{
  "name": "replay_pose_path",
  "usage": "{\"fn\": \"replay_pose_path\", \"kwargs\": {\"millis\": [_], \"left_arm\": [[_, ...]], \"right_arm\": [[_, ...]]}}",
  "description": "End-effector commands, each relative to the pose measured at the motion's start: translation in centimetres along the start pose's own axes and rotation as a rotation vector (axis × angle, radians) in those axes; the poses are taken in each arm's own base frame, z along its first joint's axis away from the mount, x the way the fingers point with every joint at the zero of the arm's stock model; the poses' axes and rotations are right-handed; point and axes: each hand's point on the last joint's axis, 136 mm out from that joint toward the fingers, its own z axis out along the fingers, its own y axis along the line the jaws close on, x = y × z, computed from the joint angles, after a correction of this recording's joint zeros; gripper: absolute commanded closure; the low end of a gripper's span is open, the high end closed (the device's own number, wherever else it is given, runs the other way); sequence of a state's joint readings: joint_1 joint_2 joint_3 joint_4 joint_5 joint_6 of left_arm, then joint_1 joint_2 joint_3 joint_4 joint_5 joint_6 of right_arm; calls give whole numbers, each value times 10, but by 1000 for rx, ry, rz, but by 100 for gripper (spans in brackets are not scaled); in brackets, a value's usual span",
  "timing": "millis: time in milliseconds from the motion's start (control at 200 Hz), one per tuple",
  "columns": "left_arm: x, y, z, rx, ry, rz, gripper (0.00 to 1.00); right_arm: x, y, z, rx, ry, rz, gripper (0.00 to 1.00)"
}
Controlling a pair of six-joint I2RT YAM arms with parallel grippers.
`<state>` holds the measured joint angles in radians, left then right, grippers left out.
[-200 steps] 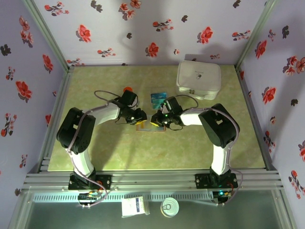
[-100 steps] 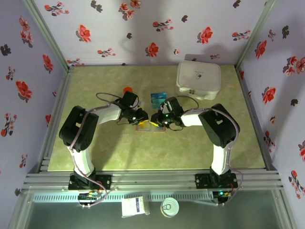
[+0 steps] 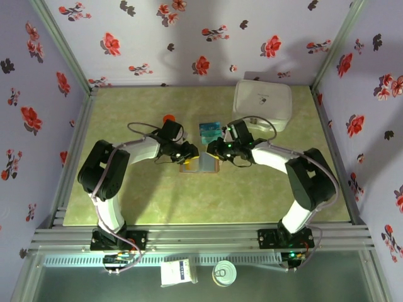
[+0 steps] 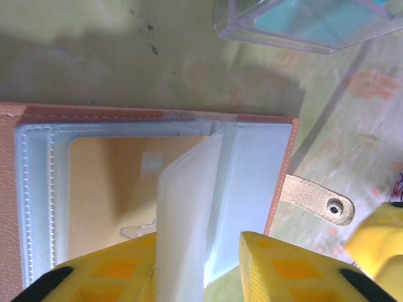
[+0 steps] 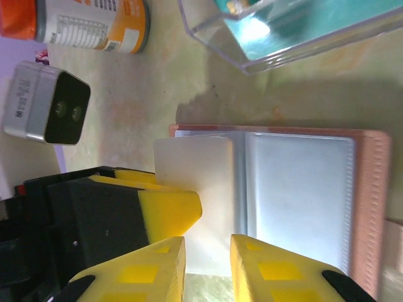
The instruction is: Take the credit cards out of the card holder
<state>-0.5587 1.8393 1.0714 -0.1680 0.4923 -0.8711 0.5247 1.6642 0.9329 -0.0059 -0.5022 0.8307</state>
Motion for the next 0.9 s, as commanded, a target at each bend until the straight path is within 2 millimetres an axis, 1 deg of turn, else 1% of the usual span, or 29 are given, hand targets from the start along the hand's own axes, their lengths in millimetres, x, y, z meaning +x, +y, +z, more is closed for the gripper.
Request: {"fn": "replay_pose_path", "kwargs": {"millis": [0, 195, 485, 535, 705, 795, 895], "left_arm": [[-1, -28, -4, 59, 3, 29, 63], [2, -38, 9, 62, 28, 45, 57], [3, -52, 30, 66, 62, 66, 53], [3, -52, 34, 62, 68, 64, 53], [2, -51, 35, 56, 72, 66, 52], [1, -52, 31, 58, 64, 70, 52], [-4, -53, 19, 65, 36, 74, 52]], "right_arm": [[-10, -3, -26, 79, -47, -51, 73], [-18, -5, -54, 110, -102, -68, 73], [-14, -8, -74, 135, -124, -80, 72], [-13, -9, -76, 137, -128, -79, 72], [-11, -9, -77, 136, -121, -75, 71], [-11, -9, -75, 127, -117, -69, 71], [-11, -6, -70, 107, -107, -57, 72]]}}
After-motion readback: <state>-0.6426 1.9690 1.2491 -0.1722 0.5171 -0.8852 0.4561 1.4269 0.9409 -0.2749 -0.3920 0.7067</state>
